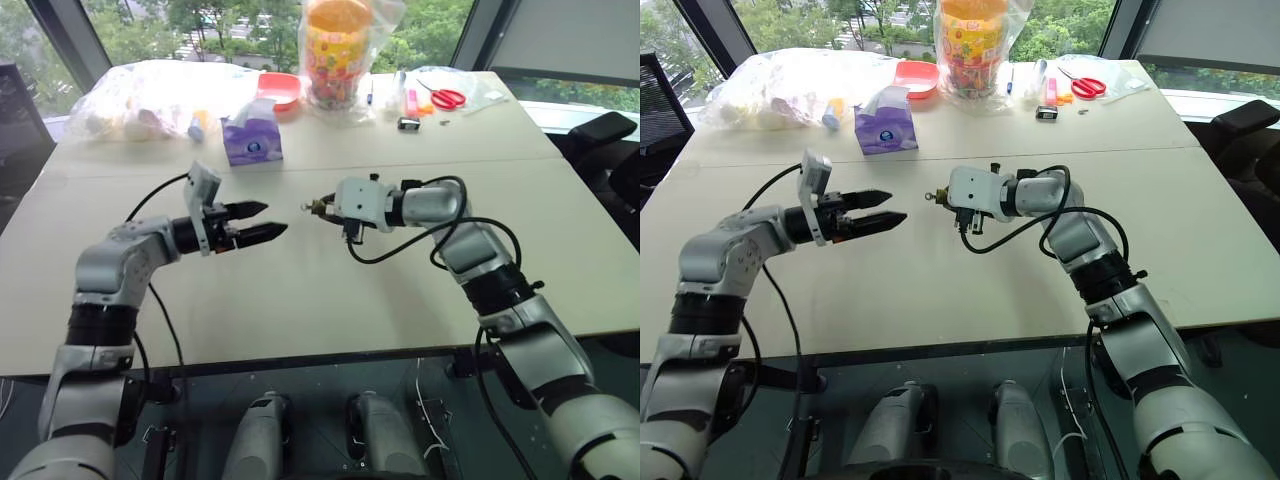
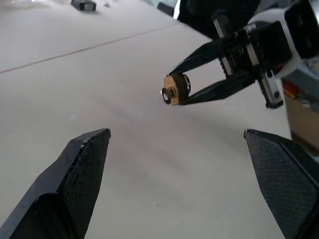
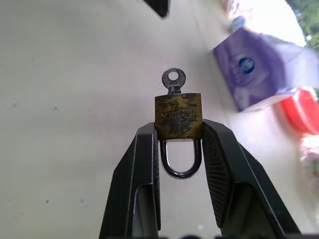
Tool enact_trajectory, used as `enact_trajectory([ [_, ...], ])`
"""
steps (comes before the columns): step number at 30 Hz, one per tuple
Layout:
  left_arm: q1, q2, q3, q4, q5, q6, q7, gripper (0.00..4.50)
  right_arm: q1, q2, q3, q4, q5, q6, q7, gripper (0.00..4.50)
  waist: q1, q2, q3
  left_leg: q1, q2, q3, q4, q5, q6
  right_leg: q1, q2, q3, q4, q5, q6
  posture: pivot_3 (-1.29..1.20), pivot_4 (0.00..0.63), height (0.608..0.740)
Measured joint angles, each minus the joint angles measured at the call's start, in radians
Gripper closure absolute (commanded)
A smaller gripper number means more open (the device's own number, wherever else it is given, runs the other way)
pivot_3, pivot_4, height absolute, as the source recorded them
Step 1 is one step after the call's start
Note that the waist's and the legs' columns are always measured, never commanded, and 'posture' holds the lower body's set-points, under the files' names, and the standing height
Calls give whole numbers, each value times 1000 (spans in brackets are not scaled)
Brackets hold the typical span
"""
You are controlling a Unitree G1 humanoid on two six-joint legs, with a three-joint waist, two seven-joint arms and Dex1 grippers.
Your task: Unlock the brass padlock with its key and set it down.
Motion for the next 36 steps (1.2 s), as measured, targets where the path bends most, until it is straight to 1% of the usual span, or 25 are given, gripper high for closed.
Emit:
enact_trajectory([
  [6, -120, -48, -1, 149, 15, -31, -19, 0, 6, -5, 0, -51, -37, -5, -52, 3864, 5, 0, 0, 0, 0, 0, 2, 0, 0, 1, 0, 0, 0, 0, 0, 0, 150, 740],
  [9, -162, -74, -1, 208, 22, -49, -22, 789, 12, -6, 0, -70, -43, 2, -61, 3864, 3, 0, 0, -1, 0, 0, 2, 0, 0, 1, 0, 0, -1, 0, 0, 0, 150, 740],
  [13, -177, -88, -3, 251, 38, -73, -34, 2442, 14, -11, -1, -93, -44, 19, -64, 3864, 1, 0, 0, 0, 0, 0, 2, 0, 0, 1, 0, 0, 0, 0, 0, 0, 150, 740],
  [25, -193, -108, -5, 287, 80, -102, -50, 2442, 16, -17, -1, -123, -42, 49, -69, 3864, 4, 0, 0, -1, 0, -1, 2, 0, 0, 1, 0, 0, 0, 0, 0, 0, 150, 740],
  [28, -193, -117, -5, 288, 80, -102, -52, 3239, 19, -15, -1, -128, -42, 58, -71, 3864, 3, 0, 0, -1, 0, -1, 2, 0, 0, 1, 0, 0, 0, 0, 0, 0, 150, 740],
  [31, -193, -122, -6, 286, 80, -102, -76, 4480, 24, -14, -1, -128, -43, 71, -78, 3864, 3, 0, 0, -1, 0, -1, 2, 0, 0, 1, 0, 0, 0, 0, 0, 0, 150, 740],
  [36, -194, -126, -13, 282, 96, -119, -87, 4480, 28, -14, -3, -126, -44, 84, -81, 3864, 2, 0, 0, -1, 0, -1, 2, 0, 0, 1, 0, 0, 0, 0, 0, 0, 150, 740],
])
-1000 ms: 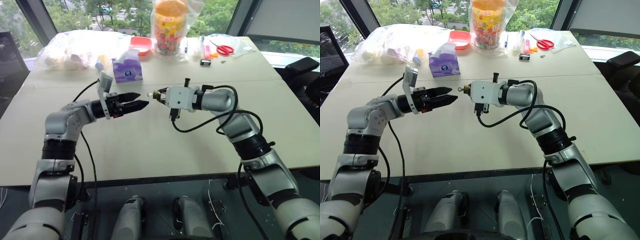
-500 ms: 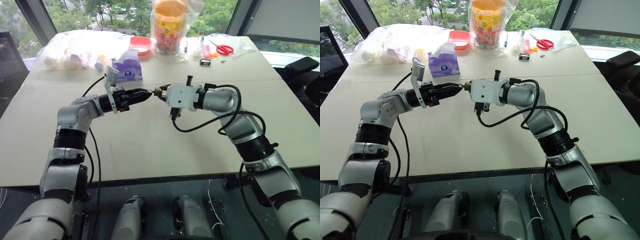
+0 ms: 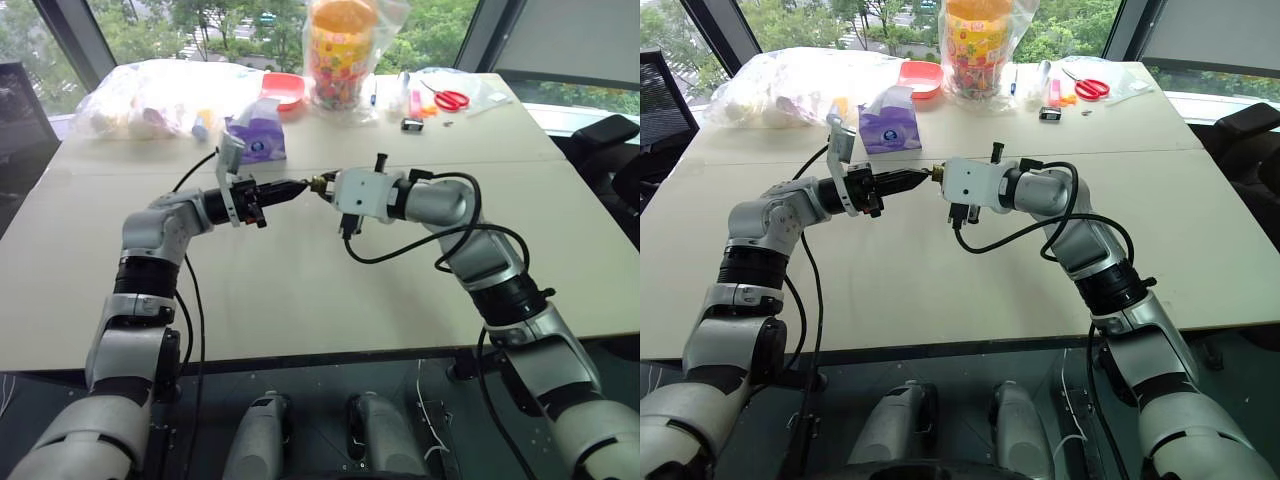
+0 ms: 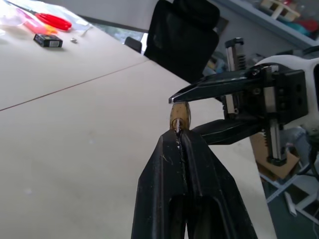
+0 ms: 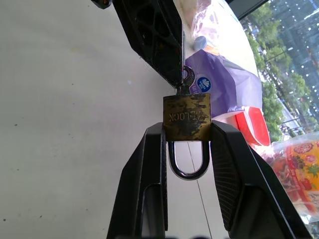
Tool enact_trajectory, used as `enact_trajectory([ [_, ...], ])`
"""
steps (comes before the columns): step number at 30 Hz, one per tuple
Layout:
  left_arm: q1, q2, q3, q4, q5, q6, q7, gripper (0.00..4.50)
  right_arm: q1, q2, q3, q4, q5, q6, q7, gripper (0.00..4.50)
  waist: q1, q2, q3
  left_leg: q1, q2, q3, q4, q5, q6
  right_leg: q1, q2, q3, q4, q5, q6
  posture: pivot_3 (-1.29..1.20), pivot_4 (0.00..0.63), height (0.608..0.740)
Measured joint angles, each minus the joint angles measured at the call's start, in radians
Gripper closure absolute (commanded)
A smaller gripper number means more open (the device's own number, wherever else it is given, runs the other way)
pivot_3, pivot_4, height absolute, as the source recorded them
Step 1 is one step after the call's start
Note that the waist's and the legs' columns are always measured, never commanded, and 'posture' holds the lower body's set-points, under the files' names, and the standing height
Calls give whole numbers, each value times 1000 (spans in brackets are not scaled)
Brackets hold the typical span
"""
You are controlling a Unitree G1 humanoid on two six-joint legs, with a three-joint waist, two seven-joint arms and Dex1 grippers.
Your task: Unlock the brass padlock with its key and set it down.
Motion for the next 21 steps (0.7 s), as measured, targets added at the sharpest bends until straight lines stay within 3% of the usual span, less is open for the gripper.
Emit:
enact_trajectory([
  [6, 0, 7, -49, -23, 93, -133, -9, 4480, 5, -2, 0, 0, 0, 14, 1, 3864, 2, 0, 0, 0, 0, 0, 0, 0, 0, 0, 0, 0, 0, 0, 0, 0, 150, 740],
  [17, 5, 5, -144, 7, 327, -577, 1, 4480, 17, -9, -7, 0, 0, 38, 16, 3864, 2, 0, 0, 0, 0, 1, 0, 0, 0, 0, 0, 0, 0, 0, 0, 0, 150, 740],
  [21, 4, -1, -143, 21, 327, -572, -8, 4480, 23, -8, -7, 0, 0, 41, 21, 3864, 2, 0, 0, 0, 0, 1, 0, 0, 0, 0, 0, 0, 0, 0, 0, 0, 150, 740],
])
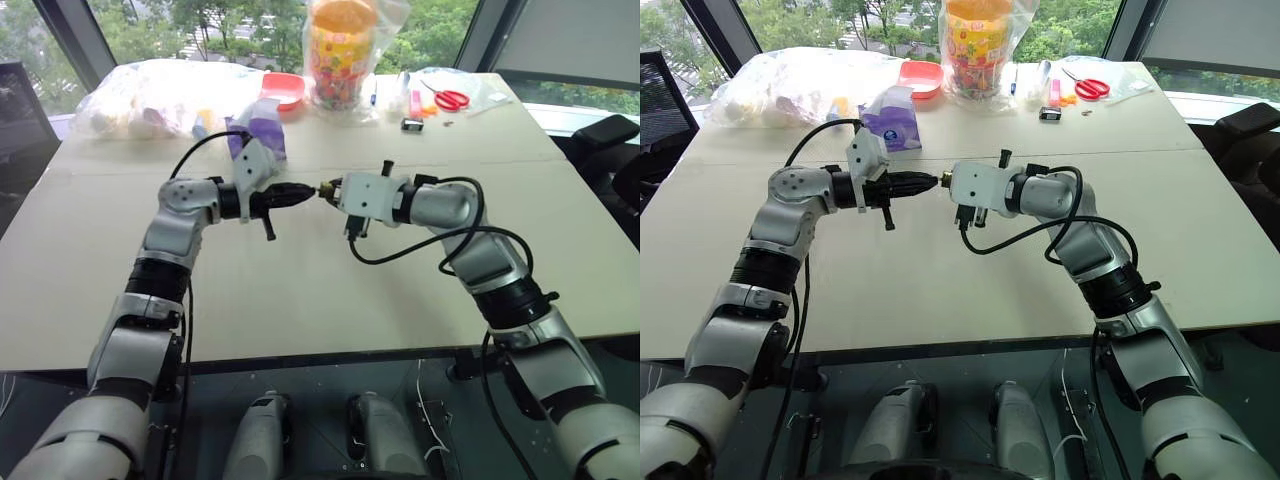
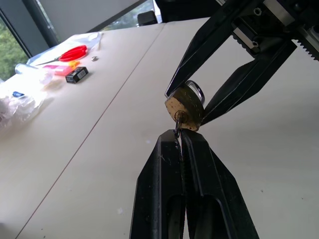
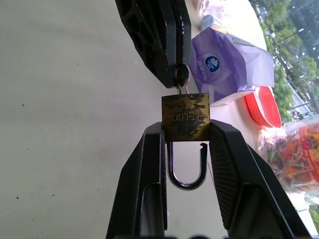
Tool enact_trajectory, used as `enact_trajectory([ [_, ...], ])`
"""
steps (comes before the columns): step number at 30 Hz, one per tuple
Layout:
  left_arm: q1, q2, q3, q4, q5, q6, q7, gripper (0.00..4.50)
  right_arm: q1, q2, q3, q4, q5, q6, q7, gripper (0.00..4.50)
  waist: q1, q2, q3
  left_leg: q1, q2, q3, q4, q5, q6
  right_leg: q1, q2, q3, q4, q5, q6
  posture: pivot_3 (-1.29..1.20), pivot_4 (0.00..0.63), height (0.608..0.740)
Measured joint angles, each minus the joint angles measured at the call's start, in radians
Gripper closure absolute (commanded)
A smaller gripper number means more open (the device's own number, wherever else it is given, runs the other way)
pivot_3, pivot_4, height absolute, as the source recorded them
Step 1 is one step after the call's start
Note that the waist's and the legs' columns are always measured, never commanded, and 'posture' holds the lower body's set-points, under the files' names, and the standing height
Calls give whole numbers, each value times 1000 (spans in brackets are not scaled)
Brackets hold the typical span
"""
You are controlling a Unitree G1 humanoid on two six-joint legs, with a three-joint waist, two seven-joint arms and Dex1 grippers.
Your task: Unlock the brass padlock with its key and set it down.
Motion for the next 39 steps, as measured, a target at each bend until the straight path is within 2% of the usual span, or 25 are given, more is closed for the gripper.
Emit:
enact_trajectory([
  [2, -3, -5, 19, -4, -46, 111, -13, 4480, 0, 2, 1, 0, 0, 1, 1, 3864, -1, 0, 0, 0, 0, 0, 0, 0, 0, 0, 0, 0, 0, 0, 0, 0, 150, 740],
  [4, -15, -5, 55, -7, -134, 321, -41, 3830, 0, 4, 1, -3, 0, -2, 0, 3864, -2, 0, 0, 0, 0, 0, 0, 0, 0, 0, 1, 0, 0, 0, 0, 0, 150, 740],
  [5, -19, -1, 62, -8, -155, 370, -50, 3609, 0, 8, 3, -12, -2, -4, 1, 3864, -3, 0, 0, 0, 0, -1, 0, 0, 0, 0, 1, 0, 0, 0, 0, 0, 150, 740],
  [8, -30, 23, 77, -31, -200, 501, -62, 2388, 0, 10, 5, -38, -2, -21, 0, 3864, -3, 0, 0, 0, 0, -1, 0, 0, 0, 0, 1, 0, 0, 0, 0, 0, 150, 740],
  [13, -32, 25, 101, -70, -267, 615, -73, 2388, 0, 18, 5, -40, -3, -23, -3, 3864, -1, 0, 0, 0, 0, -1, 1, 0, 0, 0, 1, 0, 0, 0, 0, 0, 150, 740],
  [20, -42, 7, 106, -66, -277, 615, -62, 2388, 0, 19, 5, -40, -5, -31, -6, 3864, -1, 0, 0, 0, 0, -1, 1, 0, 0, 0, 1, 0, 0, 0, 0, 0, 150, 740],
  [23, -42, 6, 103, -65, -272, 608, -65, 3235, 0, 19, 5, -41, -5, -32, -6, 3864, -2, 0, 0, 0, 0, -1, 1, 0, 0, 0, 1, 0, 0, 0, 0, 0, 150, 740],
  [26, -47, 5, 107, -42, -258, 590, -62, 4466, 0, 17, 9, -50, -6, -30, -2, 3864, -2, 0, 0, 0, 0, -1, 1, 0, 0, 0, 1, 0, 0, 0, 0, 0, 150, 740],
  [35, -53, -2, 106, -29, -253, 580, -60, 4466, 0, 16, 9, -51, -6, -17, -2, 3864, -1, 0, 0, 0, 0, -1, 1, 0, 0, 0, 1, 0, 0, 0, 0, 0, 150, 740],
  [39, -53, -12, 106, -28, -250, 576, -51, 4500, 0, 22, 7, -60, 1, -7, -4, 1878, 0, 0, 0, 0, 0, -1, 1, 0, 0, 0, 1, 0, 0, 0, 0, 0, 150, 740],
])
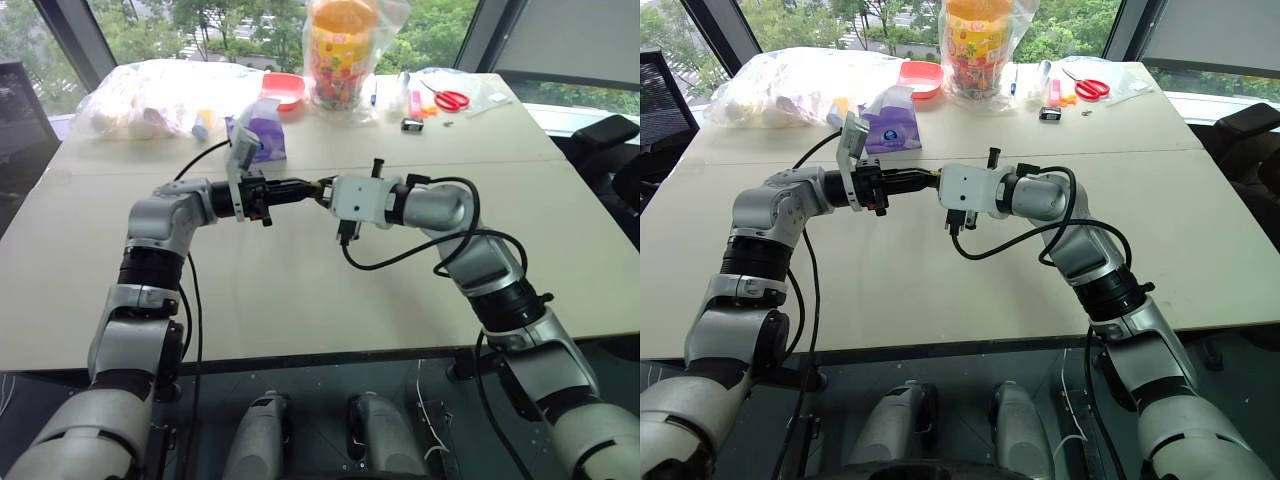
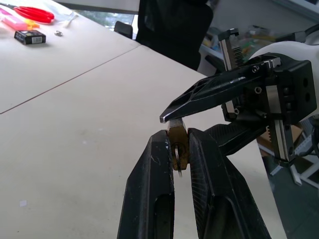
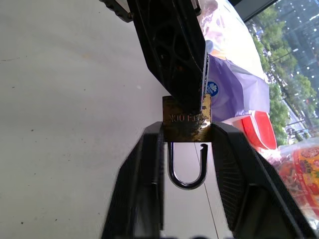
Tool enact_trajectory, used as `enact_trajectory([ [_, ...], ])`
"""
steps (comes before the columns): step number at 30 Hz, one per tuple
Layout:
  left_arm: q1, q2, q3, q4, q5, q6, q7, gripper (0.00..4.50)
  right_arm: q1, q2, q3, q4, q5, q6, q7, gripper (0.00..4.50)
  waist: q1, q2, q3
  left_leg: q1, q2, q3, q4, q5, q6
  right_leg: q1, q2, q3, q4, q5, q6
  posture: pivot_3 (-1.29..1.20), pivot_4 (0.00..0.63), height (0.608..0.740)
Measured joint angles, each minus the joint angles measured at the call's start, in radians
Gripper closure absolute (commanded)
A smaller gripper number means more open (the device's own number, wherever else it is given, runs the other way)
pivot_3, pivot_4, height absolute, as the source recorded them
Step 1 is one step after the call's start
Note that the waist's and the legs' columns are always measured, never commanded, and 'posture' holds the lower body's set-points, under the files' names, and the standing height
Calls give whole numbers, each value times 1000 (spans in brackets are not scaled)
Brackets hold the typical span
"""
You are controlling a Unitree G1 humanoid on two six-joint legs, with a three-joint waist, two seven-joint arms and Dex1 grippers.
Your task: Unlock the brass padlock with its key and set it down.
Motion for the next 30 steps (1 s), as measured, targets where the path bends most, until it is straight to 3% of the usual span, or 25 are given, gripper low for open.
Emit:
enact_trajectory([
  [3, 0, -9, 2, 0, -6, 10, 10, 4500, 0, 6, 0, -16, 8, 6, -2, 312, -1, 0, 0, 0, 0, 0, 0, 0, 0, 0, 0, 0, 0, 0, 0, 0, 150, 740],
  [4, 1, -9, 4, 0, -7, 16, 13, 4500, 0, 5, -1, -16, 8, 9, -4, 48, -1, 0, 0, 0, 0, 0, 0, 0, 0, 0, 0, 0, 0, 0, 0, 0, 150, 740],
  [7, 5, -8, 24, 0, -19, 26, 33, 4500, 9, 0, -10, -41, 13, 45, -8, 48, -1, 0, 0, 0, 0, 0, 0, 0, 0, 0, 0, 0, 0, 0, 0, 0, 150, 740],
  [11, 30, 13, 71, -15, -50, 63, 56, 4500, 96, 26, -137, -189, 128, 243, -16, 48, 1, 0, 0, 0, 0, -1, 0, 0, 0, 0, 0, 0, 0, 0, 0, 0, 150, 740],
  [17, 44, 16, 82, -82, -76, 105, 61, 4500, 100, 117, -303, -318, 281, 499, -127, 48, 2, 0, 0, 0, 0, -1, 0, 0, 0, 1, 0, 0, 0, 0, 0, 0, 150, 740],
  [30, 71, 36, 79, -200, -132, 176, 69, 4500, 100, 106, -259, -233, 291, 482, -211, 48, -1, 0, 0, 0, 0, -1, 0, 0, 0, 0, 0, 0, 0, 0, 0, 0, 150, 740],
])
